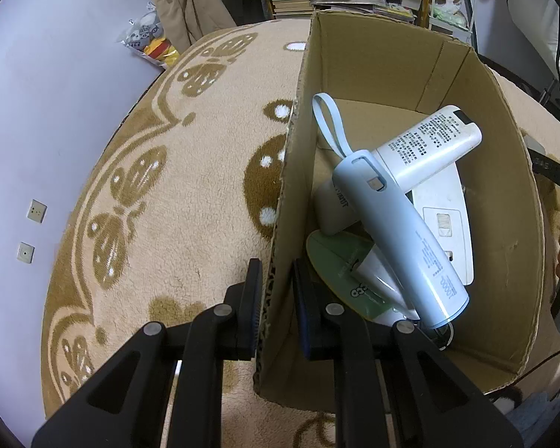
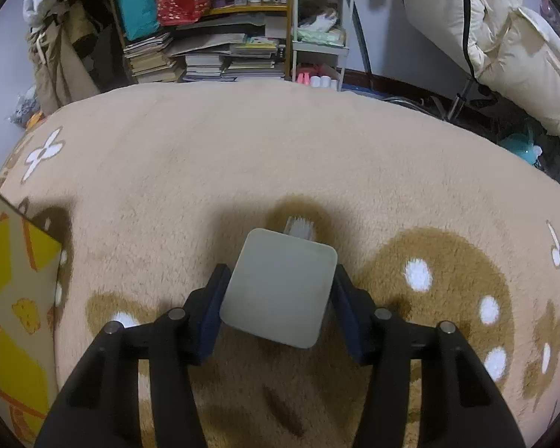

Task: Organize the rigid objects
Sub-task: 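Carry the white square charger into the box and release it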

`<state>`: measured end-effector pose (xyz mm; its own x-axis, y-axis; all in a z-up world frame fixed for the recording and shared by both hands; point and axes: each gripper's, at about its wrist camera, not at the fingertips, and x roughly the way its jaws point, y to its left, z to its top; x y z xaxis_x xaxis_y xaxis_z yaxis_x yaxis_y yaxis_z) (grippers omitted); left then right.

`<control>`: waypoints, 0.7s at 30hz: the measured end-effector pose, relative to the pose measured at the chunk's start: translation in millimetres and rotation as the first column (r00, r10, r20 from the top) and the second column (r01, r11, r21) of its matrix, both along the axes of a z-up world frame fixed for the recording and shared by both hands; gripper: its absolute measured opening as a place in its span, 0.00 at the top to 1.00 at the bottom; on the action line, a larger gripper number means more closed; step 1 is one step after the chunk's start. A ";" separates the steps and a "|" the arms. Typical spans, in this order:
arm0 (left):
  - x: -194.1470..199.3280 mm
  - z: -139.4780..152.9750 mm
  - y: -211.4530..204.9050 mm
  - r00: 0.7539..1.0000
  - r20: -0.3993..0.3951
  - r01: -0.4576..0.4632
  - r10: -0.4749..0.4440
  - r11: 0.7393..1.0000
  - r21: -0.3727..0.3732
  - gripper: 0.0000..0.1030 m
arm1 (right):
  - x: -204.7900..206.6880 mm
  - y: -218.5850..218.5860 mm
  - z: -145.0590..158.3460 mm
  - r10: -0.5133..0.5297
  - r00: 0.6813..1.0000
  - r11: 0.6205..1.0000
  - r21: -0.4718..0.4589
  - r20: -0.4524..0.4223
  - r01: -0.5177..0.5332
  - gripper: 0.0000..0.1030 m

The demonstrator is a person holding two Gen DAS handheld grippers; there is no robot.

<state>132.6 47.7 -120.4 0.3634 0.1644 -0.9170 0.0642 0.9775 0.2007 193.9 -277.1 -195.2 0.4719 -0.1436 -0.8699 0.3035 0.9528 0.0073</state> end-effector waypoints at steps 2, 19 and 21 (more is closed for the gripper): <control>-0.1 0.0 -0.4 1.000 0.000 0.000 0.000 1.000 0.002 0.85 | -6.5 0.4 6.5 0.009 1.000 1.000 0.024 0.022 -0.010 0.44; -0.8 -0.3 -2.0 1.000 0.002 -0.002 0.002 1.000 0.003 0.85 | -40.0 69.1 110.9 0.214 0.933 0.957 0.130 0.288 -0.259 0.44; -0.8 -0.4 -1.9 1.000 0.002 -0.003 0.003 1.000 0.003 0.85 | -42.0 83.0 120.3 0.245 0.918 0.942 0.146 0.313 -0.302 0.44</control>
